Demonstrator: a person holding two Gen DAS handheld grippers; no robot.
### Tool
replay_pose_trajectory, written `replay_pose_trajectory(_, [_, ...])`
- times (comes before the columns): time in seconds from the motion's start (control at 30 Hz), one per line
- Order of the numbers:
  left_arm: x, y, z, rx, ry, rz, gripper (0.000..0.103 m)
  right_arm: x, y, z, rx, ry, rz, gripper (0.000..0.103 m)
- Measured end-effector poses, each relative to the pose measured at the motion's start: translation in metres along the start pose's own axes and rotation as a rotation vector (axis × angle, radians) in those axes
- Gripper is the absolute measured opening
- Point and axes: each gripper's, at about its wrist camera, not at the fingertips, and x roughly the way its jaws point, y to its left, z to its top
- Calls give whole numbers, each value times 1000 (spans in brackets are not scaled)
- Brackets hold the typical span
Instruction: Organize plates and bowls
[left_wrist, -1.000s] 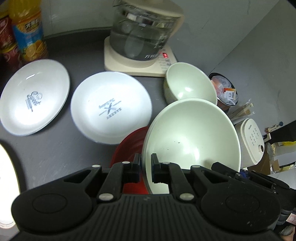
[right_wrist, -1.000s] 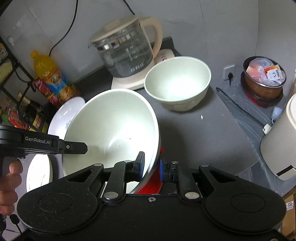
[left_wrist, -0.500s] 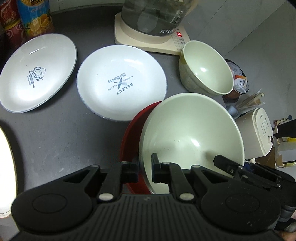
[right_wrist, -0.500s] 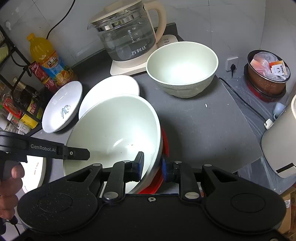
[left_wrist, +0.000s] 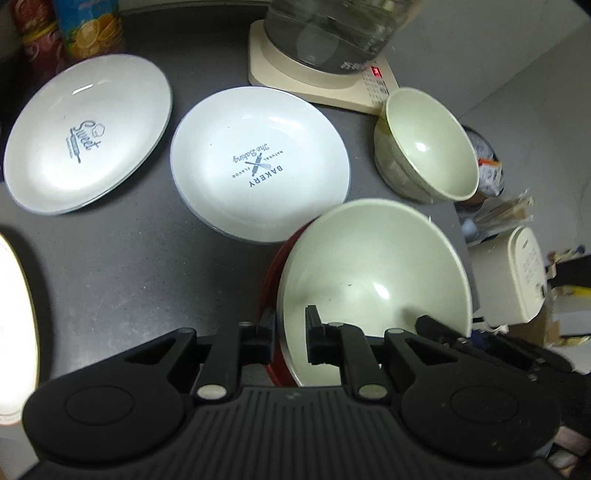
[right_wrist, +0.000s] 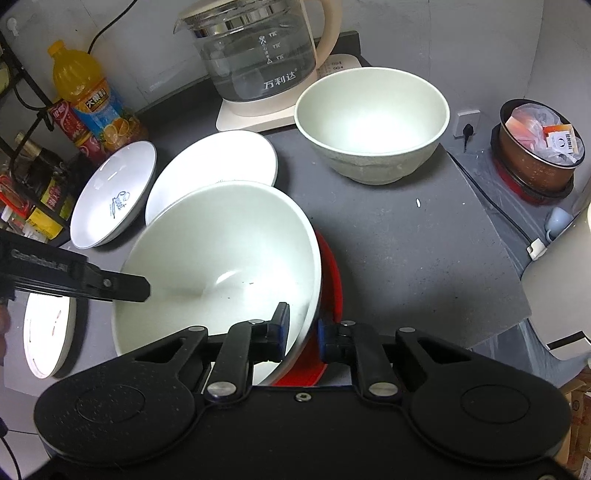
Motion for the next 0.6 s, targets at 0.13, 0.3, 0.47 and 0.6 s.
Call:
replay_pose_trajectory(0.13, [-7,0,1,5,-14,27,14,1,0,1,-1,-10,-9,14])
replay_pose_trajectory(0.3, [-16,-1,7,1,-35,9,17,-2,-3,3,35,4,15,24])
replay_pose_trajectory(0.47, [-16,-9,15,17,-44,21,23,-21,-5,6,46,-50,49,46])
replay_pose_trajectory(0.6, [-16,-20,25,42,-62,26,27,-33,-10,11,55,-85,47,46])
